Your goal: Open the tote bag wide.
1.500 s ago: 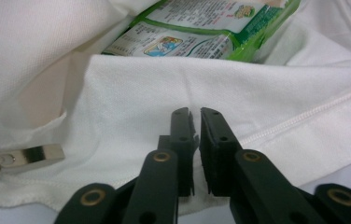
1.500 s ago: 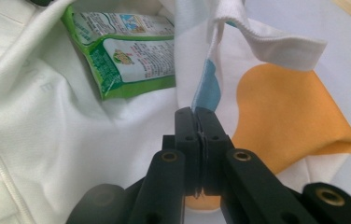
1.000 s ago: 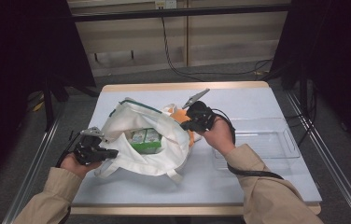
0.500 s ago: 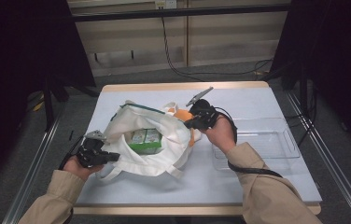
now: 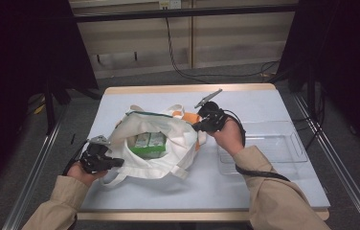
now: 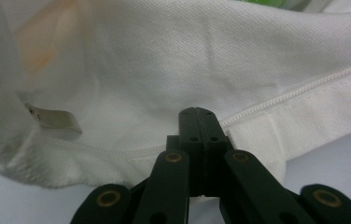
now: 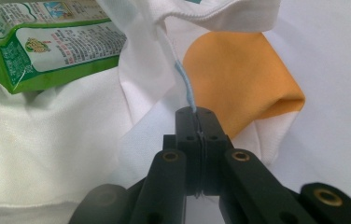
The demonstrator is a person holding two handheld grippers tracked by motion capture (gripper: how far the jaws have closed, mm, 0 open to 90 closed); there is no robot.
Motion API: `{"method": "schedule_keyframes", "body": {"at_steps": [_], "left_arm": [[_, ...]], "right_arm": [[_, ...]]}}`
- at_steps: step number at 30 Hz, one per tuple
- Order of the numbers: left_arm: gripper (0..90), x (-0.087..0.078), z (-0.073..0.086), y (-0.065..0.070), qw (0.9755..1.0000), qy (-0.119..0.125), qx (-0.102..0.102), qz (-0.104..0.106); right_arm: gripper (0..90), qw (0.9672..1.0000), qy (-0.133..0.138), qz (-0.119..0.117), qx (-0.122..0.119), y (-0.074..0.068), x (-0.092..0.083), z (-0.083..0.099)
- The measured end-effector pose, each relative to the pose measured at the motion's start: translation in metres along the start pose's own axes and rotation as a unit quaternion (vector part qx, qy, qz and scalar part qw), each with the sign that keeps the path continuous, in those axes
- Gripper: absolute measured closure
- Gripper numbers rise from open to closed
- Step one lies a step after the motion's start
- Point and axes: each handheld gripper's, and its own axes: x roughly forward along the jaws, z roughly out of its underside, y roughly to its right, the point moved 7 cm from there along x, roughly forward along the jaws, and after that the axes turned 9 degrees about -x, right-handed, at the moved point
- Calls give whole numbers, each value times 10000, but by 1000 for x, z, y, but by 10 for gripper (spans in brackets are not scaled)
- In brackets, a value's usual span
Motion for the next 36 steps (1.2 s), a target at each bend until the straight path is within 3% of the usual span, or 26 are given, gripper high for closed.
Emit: {"method": "schedule_keyframes", "body": {"at_steps": [36], "left_arm": [[900, 2, 3, -3, 10000, 46, -36, 21]], "right_arm": [[896, 9990, -383, 120, 178, 19, 12, 10]]}}
